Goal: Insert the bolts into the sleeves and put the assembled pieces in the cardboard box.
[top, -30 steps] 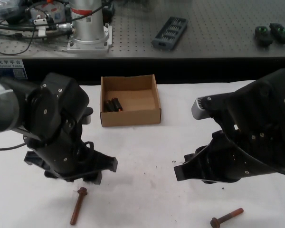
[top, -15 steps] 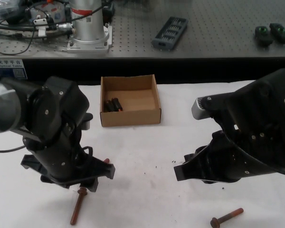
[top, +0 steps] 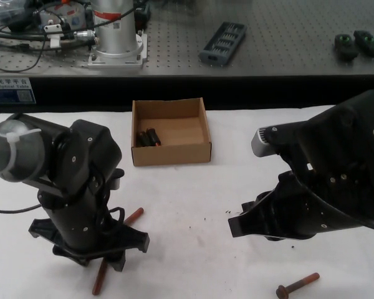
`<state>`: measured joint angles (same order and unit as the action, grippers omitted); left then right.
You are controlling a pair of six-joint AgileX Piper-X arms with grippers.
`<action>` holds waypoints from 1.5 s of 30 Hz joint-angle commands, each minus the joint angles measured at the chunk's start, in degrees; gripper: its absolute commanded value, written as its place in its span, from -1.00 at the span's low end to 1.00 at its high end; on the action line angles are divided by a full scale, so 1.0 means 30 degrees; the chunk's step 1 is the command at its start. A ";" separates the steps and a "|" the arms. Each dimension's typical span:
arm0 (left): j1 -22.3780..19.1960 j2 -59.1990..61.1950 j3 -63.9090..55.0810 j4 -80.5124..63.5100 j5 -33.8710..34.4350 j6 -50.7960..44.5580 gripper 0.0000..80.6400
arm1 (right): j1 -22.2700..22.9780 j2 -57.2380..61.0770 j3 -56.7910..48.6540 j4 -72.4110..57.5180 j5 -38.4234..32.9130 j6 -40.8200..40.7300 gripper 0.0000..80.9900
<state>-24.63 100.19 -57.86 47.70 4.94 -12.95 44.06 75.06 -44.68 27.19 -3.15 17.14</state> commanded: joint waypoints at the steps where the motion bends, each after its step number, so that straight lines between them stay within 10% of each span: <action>1: -0.0075 0.0021 -0.0186 0.0242 -0.0445 0.0152 0.04 | 0.0036 0.0050 -0.0070 -0.0338 -0.0086 -0.0156 -0.89; 16: -0.0075 0.0068 -0.0186 0.0277 -0.0261 0.0499 -0.99 | 0.0036 0.0050 -0.0070 -0.0338 -0.0086 -0.0156 -0.89; 27: -0.0075 -0.0620 -0.0186 -0.1380 0.3137 0.0876 -0.98 | 0.0036 0.0100 -0.0070 -0.0327 -0.0180 -0.0557 -0.89; 35: 0.1141 -0.4022 0.0287 -0.7423 0.5522 0.1161 -0.98 | -0.0017 0.0287 -0.0070 -0.2863 -0.4356 -0.3717 -0.89; 45: 0.4590 -0.6275 0.1031 -1.2756 1.5914 0.0477 -0.98 | -0.0017 0.2108 -0.0070 -0.8300 -1.0592 -0.3432 -0.89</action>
<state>-13.26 82.76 -54.97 15.33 39.60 -9.81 44.06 80.87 -44.68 6.45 -30.78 7.19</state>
